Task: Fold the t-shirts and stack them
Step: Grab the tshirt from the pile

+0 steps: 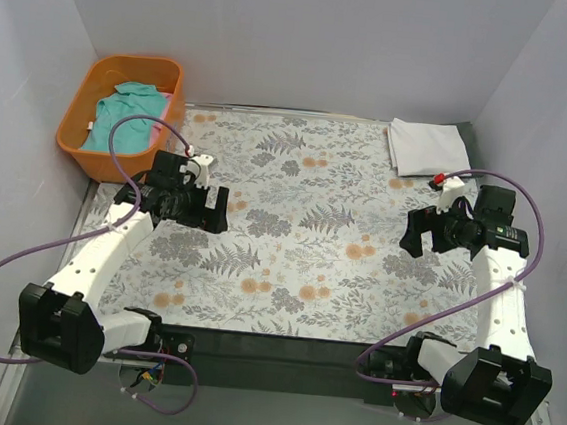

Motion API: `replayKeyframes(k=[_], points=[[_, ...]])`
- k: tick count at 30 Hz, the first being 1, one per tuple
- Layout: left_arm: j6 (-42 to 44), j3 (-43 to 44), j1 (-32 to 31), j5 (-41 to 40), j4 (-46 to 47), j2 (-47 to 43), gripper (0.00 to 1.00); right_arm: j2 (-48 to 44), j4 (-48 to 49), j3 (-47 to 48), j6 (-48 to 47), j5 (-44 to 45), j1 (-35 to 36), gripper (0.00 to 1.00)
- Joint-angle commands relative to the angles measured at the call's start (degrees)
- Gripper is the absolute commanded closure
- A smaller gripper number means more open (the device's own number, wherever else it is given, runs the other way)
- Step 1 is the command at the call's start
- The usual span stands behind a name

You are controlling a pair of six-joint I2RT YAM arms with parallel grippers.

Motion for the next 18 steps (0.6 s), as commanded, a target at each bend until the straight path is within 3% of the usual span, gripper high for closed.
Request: replayKeyframes(k=[1,6,10,15,18], points=[[0.0,7.1,0.4,-0.3,0.3,-0.2,0.02,-1.0,2.1,3.3,2.2,0.4,0.0,0.02],[-1.3,22.6,0.8,-4.4,2.1,5.7,0.02,1.0,3.8,5.2,3.7,0.7,0.0,0.02],[-2.6,37.1,4.4,-6.2,4.3,16.0,0.02,3.8,3.9,8.0,4.1,-1.2,0.0,0.02],[-7.8,59.6,15.7,-2.4,1.6,31.0,0.03,7.8,5.5,10.7,5.0,-3.5,0.0,0.01],[-9.2,63.6,21.0,-0.7,3.3,37.5,0.09,10.1,5.7,11.9,5.1,-4.0,0.0,0.02]])
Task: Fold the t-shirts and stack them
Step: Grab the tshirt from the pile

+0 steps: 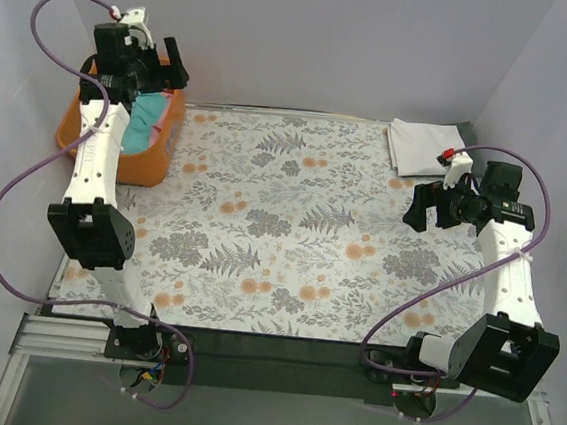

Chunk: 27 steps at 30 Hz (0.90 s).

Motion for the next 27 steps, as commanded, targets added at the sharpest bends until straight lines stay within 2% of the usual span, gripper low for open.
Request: replayKeyframes(k=[1,4,7,13,22,27], points=[[-3.8,3.9,6.0,1.9,-0.4,4.8,0.10,2.0,2.3,3.3,1.2,-2.4,0.1,0.02],[-4.5,3.7,12.4,5.6,2.8,8.9,0.18,3.6,2.6,4.3,1.5,-2.7,0.1,0.02],[-1.0,3.5,13.9,6.5,3.8,12.5,0.25,4.5,2.7,4.7,1.5,-2.7,0.0,0.02],[1.9,2.4,14.0,10.2,2.9,18.1,0.32,5.4,2.5,5.4,1.4,-1.9,0.0,0.02],[1.3,0.7,13.7,12.4,4.0,23.4,0.38,5.8,2.1,5.9,1.1,0.3,0.0,0.02],[1.1,0.1,13.4,12.5,5.2,25.5,0.48,5.8,2.0,6.0,1.1,0.7,0.1,0.01]])
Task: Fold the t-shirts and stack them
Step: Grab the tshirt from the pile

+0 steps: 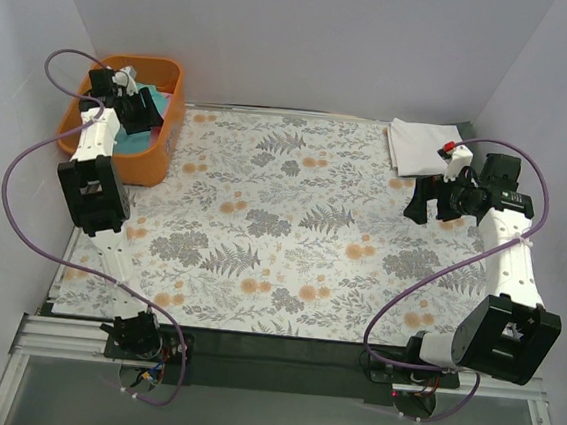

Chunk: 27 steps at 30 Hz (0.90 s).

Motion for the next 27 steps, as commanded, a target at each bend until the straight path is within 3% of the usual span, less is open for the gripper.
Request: replayKeyframes(k=[1,5,6,8,15,27], points=[[0.4,0.1,-0.3,1.2,1.2,0.7,0.51,0.1,0.7,2.7,0.2,0.4,0.0,0.02],[-0.1,2.9,-0.3,0.8,1.3,2.2,0.74,0.3,0.7,2.6,0.3,0.2,0.1,0.02],[-0.1,3.7,-0.3,0.4,1.2,2.5,0.89,0.4,0.7,2.6,0.3,0.1,0.0,0.02],[-0.1,6.9,0.0,0.1,0.9,2.1,1.00,0.6,0.7,2.7,0.5,-0.2,0.0,0.02],[-1.7,11.4,1.4,-0.6,8.2,-6.2,1.00,0.0,0.7,3.2,1.0,-0.7,0.0,0.02],[-6.4,12.6,2.2,-2.4,30.8,-16.0,1.00,-0.3,0.8,3.0,1.5,-2.8,0.0,0.02]])
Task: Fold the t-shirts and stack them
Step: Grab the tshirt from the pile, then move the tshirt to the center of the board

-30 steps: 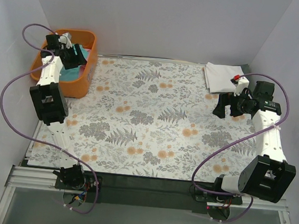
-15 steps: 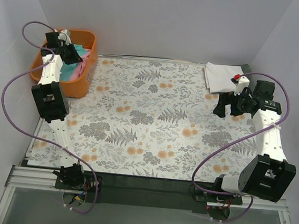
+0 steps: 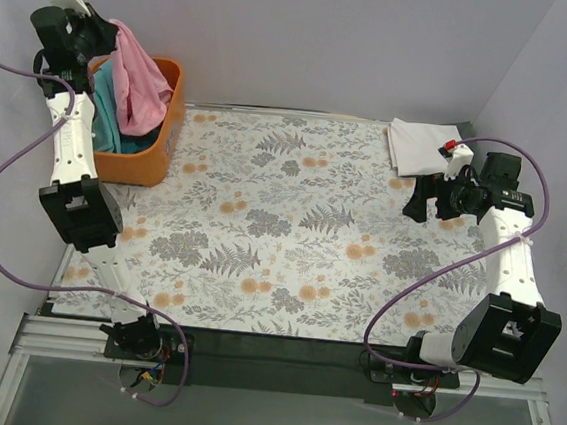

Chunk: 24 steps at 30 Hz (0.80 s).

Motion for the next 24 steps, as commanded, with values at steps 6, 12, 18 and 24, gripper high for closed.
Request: replayKeyframes(k=[6,12,18,24], points=[[-1.9,4.9,0.0,-1.9,19.9,-5.8,1.00,-1.2,0.8,2.2,0.8,-2.5,0.0,0.02],[-8.2,7.5,-0.7,2.3,27.5,-7.1,1.00,-1.6,1.0,1.7,0.8,-2.7,0.0,0.02],[-11.9,8.5,-5.3,6.7,30.8,-9.5,1.00,-0.8,1.0,2.5,1.0,-3.3,0.0,0.02],[-10.1,6.6,-15.6,9.3,31.5,-12.8,1.00,0.0,1.0,4.0,1.5,-3.6,0.0,0.02]])
